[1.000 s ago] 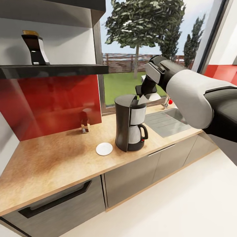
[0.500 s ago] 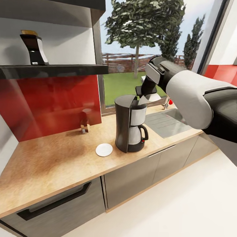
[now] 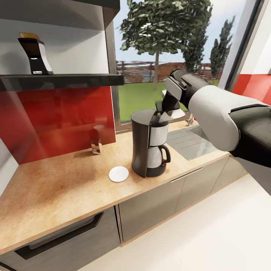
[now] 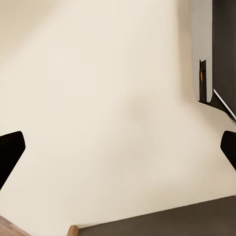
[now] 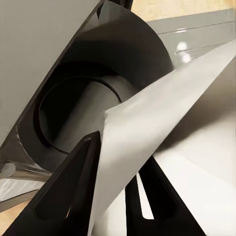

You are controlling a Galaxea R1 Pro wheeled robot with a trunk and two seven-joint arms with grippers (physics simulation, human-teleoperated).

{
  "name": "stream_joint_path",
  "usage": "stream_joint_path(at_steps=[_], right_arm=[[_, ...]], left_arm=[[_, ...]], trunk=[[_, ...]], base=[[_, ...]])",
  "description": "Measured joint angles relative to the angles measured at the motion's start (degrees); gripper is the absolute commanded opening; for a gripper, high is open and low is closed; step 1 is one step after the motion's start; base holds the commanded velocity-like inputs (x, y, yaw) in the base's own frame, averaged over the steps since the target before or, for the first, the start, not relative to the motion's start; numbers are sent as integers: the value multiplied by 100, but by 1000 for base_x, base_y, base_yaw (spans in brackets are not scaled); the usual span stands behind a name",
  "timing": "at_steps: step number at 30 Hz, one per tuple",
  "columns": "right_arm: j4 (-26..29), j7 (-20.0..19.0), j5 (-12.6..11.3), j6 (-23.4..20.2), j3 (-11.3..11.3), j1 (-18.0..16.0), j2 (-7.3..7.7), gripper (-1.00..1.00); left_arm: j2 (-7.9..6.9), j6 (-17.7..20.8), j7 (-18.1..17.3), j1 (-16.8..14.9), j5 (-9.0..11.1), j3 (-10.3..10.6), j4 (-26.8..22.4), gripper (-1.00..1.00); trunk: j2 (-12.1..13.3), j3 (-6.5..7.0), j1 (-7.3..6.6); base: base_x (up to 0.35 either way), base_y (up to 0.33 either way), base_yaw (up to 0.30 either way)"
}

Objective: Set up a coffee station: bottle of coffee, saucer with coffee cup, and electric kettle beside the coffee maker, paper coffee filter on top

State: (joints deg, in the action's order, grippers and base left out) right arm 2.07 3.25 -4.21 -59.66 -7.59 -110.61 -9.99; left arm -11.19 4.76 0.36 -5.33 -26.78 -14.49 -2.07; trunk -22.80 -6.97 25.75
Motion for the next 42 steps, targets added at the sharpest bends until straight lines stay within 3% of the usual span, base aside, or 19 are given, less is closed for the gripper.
stream_joint_path(at_steps=[13, 26, 27, 42], right_arm=[[-27, -67, 31, -8, -9, 9, 0, -100], [95, -61, 480, 2, -24, 9, 0, -100], [96, -42, 721, 3, -36, 9, 1, -100], [98, -41, 730, 3, -13, 10, 1, -100]], left_arm=[[1, 12, 3, 0, 0, 3, 0, 100], [-5, 12, -1, 0, 0, 3, -4, 100], [-6, 15, -2, 0, 0, 3, -1, 100], [-7, 19, 0, 0, 0, 3, 1, 100]], trunk=[[0, 0, 0], [0, 0, 0], [0, 0, 0], [0, 0, 0]], base=[[0, 0, 0], [0, 0, 0], [0, 0, 0], [0, 40, 0]])
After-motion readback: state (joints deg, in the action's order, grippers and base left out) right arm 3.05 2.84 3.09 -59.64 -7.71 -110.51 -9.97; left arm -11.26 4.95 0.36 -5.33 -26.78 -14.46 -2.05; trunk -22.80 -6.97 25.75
